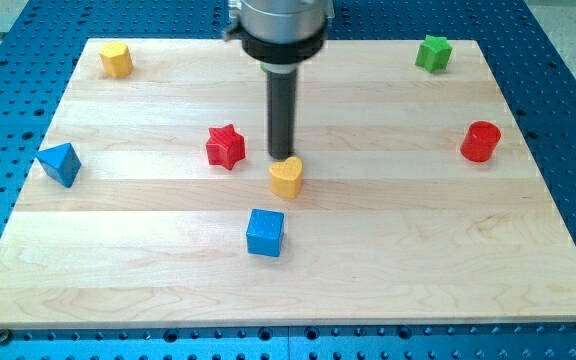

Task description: Locate the heart at the bottom right side of the board

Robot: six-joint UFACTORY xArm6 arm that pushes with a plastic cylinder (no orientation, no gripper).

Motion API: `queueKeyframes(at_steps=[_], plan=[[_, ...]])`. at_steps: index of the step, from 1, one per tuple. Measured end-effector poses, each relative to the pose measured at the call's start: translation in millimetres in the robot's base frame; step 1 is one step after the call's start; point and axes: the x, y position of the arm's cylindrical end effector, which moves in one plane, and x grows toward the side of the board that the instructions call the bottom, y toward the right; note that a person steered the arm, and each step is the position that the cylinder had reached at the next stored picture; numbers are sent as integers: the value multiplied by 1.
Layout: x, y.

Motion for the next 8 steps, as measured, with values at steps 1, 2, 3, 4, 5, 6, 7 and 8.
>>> queueKeyframes(at_steps=[1,2,3,4,5,6,7,8], plan=[[40,5],[82,99],[74,99],[111,68],[146,158],[166,229],[150,209],[108,177]])
